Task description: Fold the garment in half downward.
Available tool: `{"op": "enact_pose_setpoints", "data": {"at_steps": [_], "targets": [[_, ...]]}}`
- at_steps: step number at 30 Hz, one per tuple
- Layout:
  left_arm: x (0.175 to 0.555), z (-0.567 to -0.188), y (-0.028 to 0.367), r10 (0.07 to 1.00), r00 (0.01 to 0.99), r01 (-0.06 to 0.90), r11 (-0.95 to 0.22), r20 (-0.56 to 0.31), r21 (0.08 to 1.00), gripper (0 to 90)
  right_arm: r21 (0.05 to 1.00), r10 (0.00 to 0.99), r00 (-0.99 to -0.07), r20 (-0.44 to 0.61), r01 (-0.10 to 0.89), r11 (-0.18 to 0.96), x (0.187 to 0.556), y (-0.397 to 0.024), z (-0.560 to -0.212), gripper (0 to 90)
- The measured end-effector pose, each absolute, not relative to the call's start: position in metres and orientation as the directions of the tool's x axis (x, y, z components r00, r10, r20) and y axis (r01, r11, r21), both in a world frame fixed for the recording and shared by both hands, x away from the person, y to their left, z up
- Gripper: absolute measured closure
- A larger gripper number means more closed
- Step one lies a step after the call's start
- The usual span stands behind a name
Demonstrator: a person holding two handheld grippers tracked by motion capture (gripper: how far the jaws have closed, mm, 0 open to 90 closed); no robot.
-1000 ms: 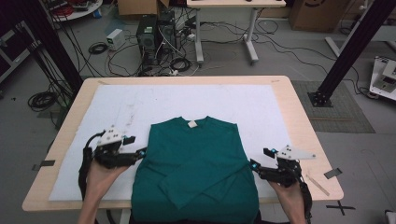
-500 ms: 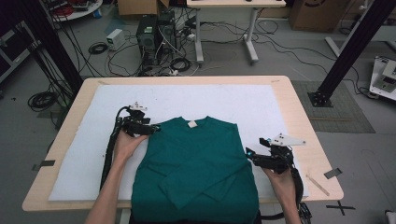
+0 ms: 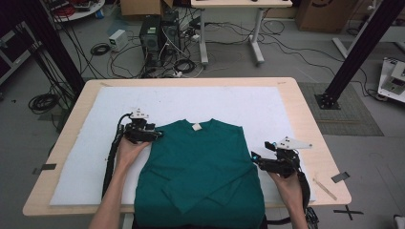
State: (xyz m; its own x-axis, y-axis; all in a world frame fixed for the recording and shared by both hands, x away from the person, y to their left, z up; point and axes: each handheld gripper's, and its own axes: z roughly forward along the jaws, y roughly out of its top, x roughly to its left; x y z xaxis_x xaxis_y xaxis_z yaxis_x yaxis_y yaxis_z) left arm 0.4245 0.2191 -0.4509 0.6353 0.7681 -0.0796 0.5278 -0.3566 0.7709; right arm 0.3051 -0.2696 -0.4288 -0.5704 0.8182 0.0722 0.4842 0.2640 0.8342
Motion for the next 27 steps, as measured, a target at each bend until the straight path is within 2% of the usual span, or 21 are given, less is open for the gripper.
{"op": "enact_pose_setpoints", "data": {"at_steps": [3, 8, 13, 16, 22, 27], "targets": [[0.423, -0.451, 0.218, 0.753, 0.655, 0.508, -0.373, -0.067, 0.777, 52.5, 0.831, 0.823, -0.564, 0.072, 0.490, 0.263, 0.311, -0.267, -0.427, 29.1], [0.423, -0.451, 0.218, 0.741, 0.667, 0.502, -0.376, -0.072, 0.779, 57.0, 0.821, 0.832, -0.550, 0.067, 0.505, 0.268, 0.327, -0.263, -0.421, 28.9], [0.419, -0.451, 0.216, 0.705, 0.707, 0.467, -0.407, -0.055, 0.785, 74.0, 0.793, 0.848, -0.527, 0.058, 0.540, 0.282, 0.355, -0.256, -0.417, 29.2], [0.420, -0.451, 0.217, 0.696, 0.714, 0.468, -0.404, -0.067, 0.786, 79.2, 0.768, 0.848, -0.527, 0.058, 0.567, 0.299, 0.372, -0.250, -0.418, 29.4], [0.422, -0.452, 0.218, 0.694, 0.715, 0.478, -0.393, -0.088, 0.785, 82.4, 0.727, 0.830, -0.553, 0.072, 0.599, 0.336, 0.404, -0.232, -0.424, 33.5], [0.422, -0.452, 0.218, 0.695, 0.713, 0.483, -0.389, -0.094, 0.785, 82.4, 0.689, 0.831, -0.554, 0.041, 0.618, 0.378, 0.414, -0.224, -0.432, 39.3]]}}
